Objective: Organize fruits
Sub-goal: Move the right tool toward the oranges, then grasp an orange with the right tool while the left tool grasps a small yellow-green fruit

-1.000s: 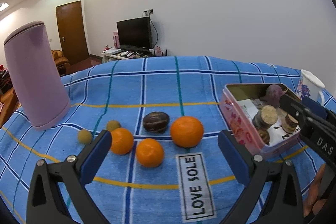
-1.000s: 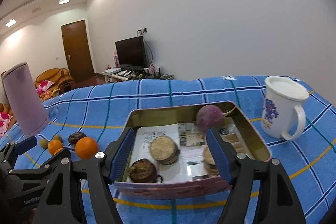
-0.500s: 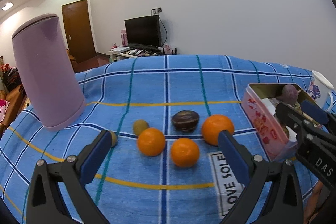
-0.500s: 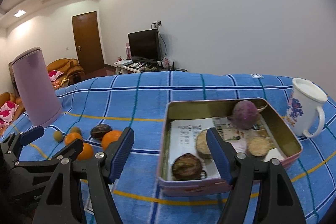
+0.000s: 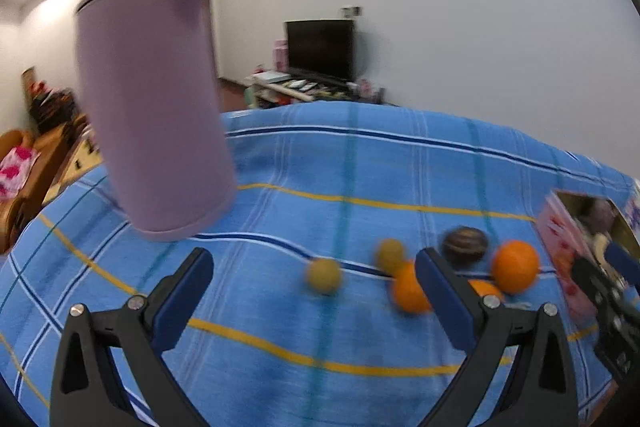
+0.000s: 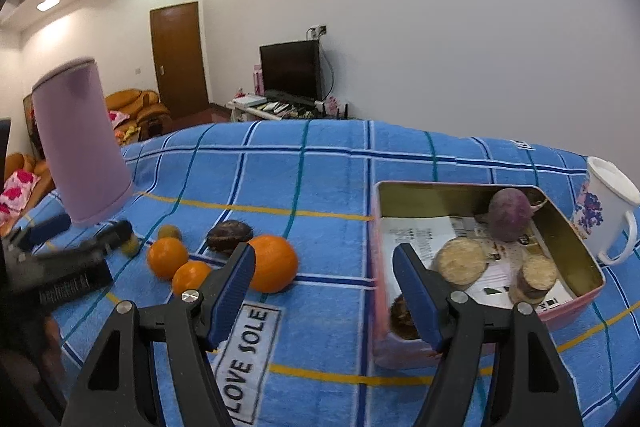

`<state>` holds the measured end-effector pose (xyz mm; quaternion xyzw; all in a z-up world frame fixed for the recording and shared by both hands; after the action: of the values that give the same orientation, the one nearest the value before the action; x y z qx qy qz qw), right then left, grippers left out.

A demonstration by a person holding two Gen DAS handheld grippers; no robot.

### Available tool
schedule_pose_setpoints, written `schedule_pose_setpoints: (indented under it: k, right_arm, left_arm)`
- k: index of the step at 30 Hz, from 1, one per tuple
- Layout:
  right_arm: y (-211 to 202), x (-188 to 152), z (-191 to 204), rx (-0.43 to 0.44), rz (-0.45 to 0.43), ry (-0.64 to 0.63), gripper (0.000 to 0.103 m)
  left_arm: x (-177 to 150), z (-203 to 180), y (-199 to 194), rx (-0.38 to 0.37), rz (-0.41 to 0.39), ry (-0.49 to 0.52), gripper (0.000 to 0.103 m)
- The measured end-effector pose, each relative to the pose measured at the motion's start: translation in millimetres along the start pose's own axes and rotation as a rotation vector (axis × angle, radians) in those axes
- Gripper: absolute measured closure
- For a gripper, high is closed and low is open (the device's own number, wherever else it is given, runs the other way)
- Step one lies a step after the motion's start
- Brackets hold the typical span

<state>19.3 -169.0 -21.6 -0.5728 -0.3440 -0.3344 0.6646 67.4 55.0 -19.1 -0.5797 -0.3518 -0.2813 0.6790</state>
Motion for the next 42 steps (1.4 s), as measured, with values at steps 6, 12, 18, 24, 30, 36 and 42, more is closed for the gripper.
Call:
schedule_pose_setpoints:
  k: [6, 12, 18, 24, 30, 36, 42]
  right_arm:
    - [16, -4, 30, 0.074, 0.069, -0.033, 0.031]
    - [38, -8, 61, 0.153, 0.154, -0.068, 0.031]
    - [59, -12, 76, 0.173, 0.235, -0.076, 0.038]
    - [84, -16, 79, 0.199, 0.331, -0.030, 0.047]
    - [86, -18, 81, 0.203, 0.336, -0.038, 0.064]
    - [77, -21, 80, 0.227, 0.334, -0.033, 0.065]
    - [65, -27, 74, 0.250, 0.327, -0.008, 0.065]
  left_arm:
    - [4, 42, 23, 0.083, 0.038, -0.055, 0.000]
    - [1, 54, 36, 0.100, 0.084, -0.058, 0.000]
    - [2, 51, 37, 0.092, 0.079, -0.033, 0.001]
    - [1, 45, 36, 0.061, 0.082, -0.011, 0.004]
    - [1, 23, 38, 0.020, 0.068, 0.070, 0.006]
    - [-1, 10, 49, -0.046, 0.126, 0.102, 0.012]
    - [-6, -7, 57, -0.107, 0.181, 0.162, 0.021]
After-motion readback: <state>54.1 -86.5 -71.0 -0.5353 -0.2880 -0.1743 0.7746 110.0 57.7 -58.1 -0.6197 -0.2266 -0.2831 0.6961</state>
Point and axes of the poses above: each gripper's, at about its wrist camera, not at the fingertips, and y roughly the way its jaws point, z to its left, x to its top, the point moved 3 cm from there along y, roughly the way its jaws point, and after that the axes turned 9 degrees about x, right-handed, at the moved point
